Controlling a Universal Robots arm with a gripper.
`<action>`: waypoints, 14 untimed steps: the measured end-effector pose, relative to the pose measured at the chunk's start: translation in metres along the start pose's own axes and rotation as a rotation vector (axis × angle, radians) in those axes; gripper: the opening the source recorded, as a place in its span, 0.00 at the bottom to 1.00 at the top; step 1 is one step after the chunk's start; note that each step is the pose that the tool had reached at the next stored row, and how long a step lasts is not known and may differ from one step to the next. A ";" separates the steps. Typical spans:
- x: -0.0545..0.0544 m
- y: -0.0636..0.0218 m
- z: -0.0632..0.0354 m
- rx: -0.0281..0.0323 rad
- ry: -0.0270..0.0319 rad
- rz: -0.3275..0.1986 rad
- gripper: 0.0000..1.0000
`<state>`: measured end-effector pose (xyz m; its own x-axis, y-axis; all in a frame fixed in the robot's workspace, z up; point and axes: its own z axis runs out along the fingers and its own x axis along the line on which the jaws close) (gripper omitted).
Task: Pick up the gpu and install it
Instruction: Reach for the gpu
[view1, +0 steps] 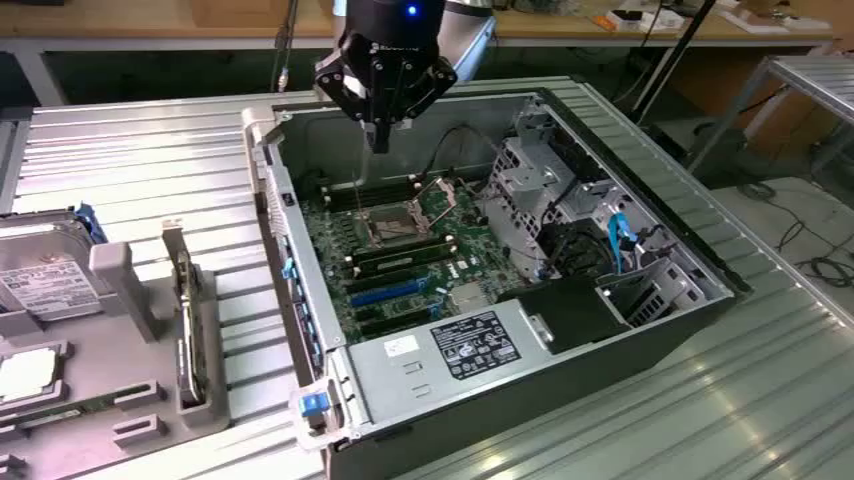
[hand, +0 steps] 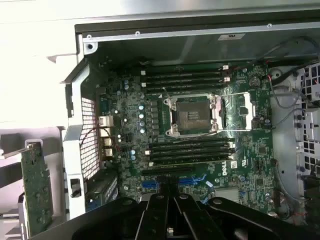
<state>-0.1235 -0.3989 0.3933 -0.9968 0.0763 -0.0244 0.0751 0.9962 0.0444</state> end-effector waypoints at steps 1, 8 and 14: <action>0.000 0.0000 0.0000 0.0000 0.0000 0.000 0.11; 0.001 -0.0001 0.0000 0.0000 0.0000 0.000 0.11; 0.003 -0.0002 -0.0001 0.0000 0.0000 0.000 0.11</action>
<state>-0.1265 -0.3989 0.3933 -0.9968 0.0762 -0.0245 0.0751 0.9962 0.0444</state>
